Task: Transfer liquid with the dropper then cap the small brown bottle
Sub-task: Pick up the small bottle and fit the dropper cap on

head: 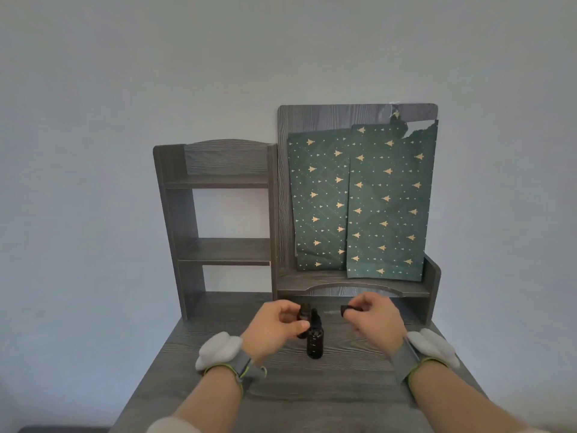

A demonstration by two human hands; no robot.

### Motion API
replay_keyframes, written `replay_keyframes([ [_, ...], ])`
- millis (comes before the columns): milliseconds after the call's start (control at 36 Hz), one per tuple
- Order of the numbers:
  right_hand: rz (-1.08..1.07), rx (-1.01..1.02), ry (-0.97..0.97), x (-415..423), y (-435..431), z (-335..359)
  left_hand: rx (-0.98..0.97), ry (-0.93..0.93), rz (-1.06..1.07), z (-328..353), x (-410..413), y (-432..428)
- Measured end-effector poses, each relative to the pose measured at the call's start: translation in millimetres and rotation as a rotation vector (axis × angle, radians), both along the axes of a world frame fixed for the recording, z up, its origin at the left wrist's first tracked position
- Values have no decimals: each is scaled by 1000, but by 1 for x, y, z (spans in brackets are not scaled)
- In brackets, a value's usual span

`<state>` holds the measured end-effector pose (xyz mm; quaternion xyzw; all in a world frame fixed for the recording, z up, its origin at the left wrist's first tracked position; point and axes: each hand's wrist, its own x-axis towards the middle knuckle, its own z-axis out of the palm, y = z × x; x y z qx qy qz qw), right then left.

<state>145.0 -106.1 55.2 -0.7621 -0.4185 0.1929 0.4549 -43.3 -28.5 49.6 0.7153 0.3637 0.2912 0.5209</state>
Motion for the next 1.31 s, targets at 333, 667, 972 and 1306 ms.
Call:
replay_keyframes([
  [333,107,148,110,-8,0,47,141,97,16,-12,10,-3],
  [667,249,45,-8,-17,-1,51,165,117,-22,-9,13,1],
  [972,390,-50,-215,-24,1,58,174,94,-34,-5,15,0],
  [1306,417,-116,-319,-26,2,61,182,90,-47,-5,16,-1],
])
